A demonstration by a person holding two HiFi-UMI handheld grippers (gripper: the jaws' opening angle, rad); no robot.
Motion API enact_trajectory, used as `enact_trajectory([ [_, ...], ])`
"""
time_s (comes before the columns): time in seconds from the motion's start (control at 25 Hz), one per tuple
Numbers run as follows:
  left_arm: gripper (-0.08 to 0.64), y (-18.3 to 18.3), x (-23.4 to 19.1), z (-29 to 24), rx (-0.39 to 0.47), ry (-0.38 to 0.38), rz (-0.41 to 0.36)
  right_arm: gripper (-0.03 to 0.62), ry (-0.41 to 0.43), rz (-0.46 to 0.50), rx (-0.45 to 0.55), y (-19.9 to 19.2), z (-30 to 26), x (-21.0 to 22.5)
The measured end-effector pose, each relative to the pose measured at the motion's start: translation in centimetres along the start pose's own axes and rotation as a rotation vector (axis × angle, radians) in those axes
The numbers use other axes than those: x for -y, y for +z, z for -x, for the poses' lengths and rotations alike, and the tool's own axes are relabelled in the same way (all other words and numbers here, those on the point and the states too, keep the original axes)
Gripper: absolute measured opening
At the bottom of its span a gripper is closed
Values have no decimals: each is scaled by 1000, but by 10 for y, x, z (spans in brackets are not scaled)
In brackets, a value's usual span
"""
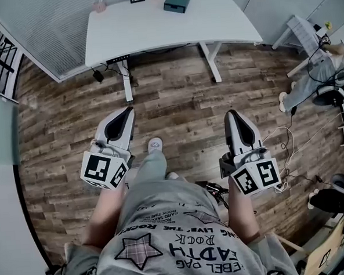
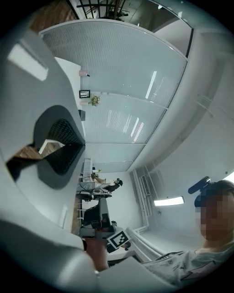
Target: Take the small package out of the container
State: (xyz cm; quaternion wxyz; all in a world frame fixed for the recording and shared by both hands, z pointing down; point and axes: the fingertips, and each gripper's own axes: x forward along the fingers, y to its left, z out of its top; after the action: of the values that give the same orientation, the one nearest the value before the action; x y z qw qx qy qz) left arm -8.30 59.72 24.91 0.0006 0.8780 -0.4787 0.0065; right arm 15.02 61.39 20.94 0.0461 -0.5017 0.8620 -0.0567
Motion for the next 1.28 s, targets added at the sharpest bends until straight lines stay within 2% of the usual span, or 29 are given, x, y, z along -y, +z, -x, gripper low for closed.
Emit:
enact_trajectory([
  [0.48,11,11,-76,-95,25,-39,-10,17,-64,16,0,10,-89,43],
  [0.92,10,11,-147,-163,29,-85,-2,17,-117,12,5,11,-169,65],
  [1.28,10,5,-196,-194,32,-121,-2,17,-162,26,15,3,-221,69],
])
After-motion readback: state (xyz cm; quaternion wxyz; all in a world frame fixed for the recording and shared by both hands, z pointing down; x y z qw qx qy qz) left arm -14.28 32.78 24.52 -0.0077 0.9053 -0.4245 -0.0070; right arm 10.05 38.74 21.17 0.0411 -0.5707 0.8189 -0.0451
